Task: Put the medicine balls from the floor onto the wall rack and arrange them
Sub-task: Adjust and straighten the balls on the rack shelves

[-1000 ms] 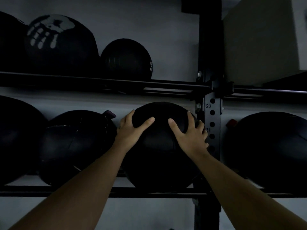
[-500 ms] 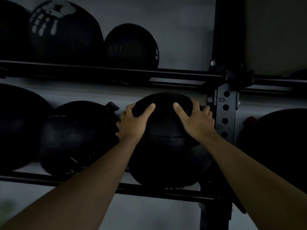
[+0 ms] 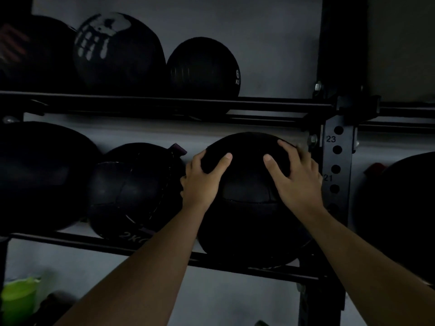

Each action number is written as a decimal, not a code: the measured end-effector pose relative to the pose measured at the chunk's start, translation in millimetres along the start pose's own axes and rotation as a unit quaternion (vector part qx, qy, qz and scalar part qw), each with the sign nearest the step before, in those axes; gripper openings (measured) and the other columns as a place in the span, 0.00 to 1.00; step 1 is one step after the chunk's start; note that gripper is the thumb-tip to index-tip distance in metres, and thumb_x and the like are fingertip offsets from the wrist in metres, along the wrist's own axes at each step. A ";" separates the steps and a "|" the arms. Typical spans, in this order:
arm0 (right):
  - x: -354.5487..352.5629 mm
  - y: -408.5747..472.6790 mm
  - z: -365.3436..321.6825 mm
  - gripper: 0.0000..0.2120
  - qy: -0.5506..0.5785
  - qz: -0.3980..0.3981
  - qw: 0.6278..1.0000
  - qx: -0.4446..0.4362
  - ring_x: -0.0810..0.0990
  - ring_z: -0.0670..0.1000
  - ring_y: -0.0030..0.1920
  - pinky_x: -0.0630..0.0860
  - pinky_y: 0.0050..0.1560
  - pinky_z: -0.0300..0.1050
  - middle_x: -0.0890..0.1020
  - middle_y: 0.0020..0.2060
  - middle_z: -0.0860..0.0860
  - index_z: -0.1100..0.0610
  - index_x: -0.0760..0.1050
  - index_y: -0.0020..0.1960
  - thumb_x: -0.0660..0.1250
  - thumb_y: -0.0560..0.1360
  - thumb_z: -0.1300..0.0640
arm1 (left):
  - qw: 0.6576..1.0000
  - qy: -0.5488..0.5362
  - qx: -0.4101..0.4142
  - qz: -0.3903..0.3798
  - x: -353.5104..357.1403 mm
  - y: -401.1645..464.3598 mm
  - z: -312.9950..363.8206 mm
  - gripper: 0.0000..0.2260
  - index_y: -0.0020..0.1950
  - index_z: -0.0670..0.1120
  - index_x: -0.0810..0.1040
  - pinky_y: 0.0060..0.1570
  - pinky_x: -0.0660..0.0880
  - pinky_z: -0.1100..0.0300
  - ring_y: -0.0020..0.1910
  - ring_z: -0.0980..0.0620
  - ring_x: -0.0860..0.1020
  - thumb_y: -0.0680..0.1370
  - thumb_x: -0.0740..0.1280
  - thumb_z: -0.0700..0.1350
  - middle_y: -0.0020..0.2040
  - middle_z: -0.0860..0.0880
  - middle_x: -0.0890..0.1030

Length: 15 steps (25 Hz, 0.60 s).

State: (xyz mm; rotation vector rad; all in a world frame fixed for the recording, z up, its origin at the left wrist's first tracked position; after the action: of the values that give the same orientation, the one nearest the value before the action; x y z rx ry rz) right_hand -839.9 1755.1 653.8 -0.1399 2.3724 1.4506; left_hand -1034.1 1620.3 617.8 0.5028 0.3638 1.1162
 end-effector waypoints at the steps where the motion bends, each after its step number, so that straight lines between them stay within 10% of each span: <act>1: -0.5 -1.7 1.0 0.35 0.002 0.005 1.000 0.018 0.55 0.60 0.82 0.50 0.80 0.65 0.59 0.81 0.55 0.39 0.57 0.79 0.53 0.76 0.26 | 1.000 -0.003 -0.004 -0.002 0.0 -0.7 0.1 0.41 0.75 0.67 0.67 0.77 0.62 0.36 0.79 0.43 0.63 0.64 0.65 0.79 0.78 0.55 0.66; 6: 0.2 -2.4 11.0 0.45 0.032 0.020 0.990 0.136 0.55 0.63 0.81 0.50 0.79 0.67 0.59 0.81 0.63 0.47 0.55 0.82 0.47 0.73 0.22 | 0.997 -0.057 -0.047 -0.008 0.5 10.2 -0.7 0.49 0.79 0.64 0.62 0.77 0.62 0.34 0.79 0.39 0.65 0.61 0.64 0.82 0.81 0.48 0.65; 15: 1.9 -5.3 20.7 0.43 0.050 0.080 0.993 0.078 0.65 0.60 0.76 0.55 0.77 0.64 0.70 0.73 0.58 0.47 0.63 0.79 0.51 0.72 0.24 | 0.994 0.005 -0.108 0.007 -1.2 19.8 -1.3 0.46 0.75 0.54 0.71 0.75 0.65 0.36 0.74 0.38 0.70 0.65 0.64 0.80 0.74 0.44 0.74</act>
State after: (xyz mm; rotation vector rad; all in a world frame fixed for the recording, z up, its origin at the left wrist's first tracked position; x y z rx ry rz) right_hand -835.2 1770.9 640.2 0.0178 2.6200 1.3479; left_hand -1050.2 1626.4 627.7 0.3094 0.2442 1.1567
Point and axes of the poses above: each hand's wrist, its own y-axis towards the middle knuckle, its own x-axis out of the palm, z = x × y, the point moved 8 cm from there along y, towards the middle knuckle
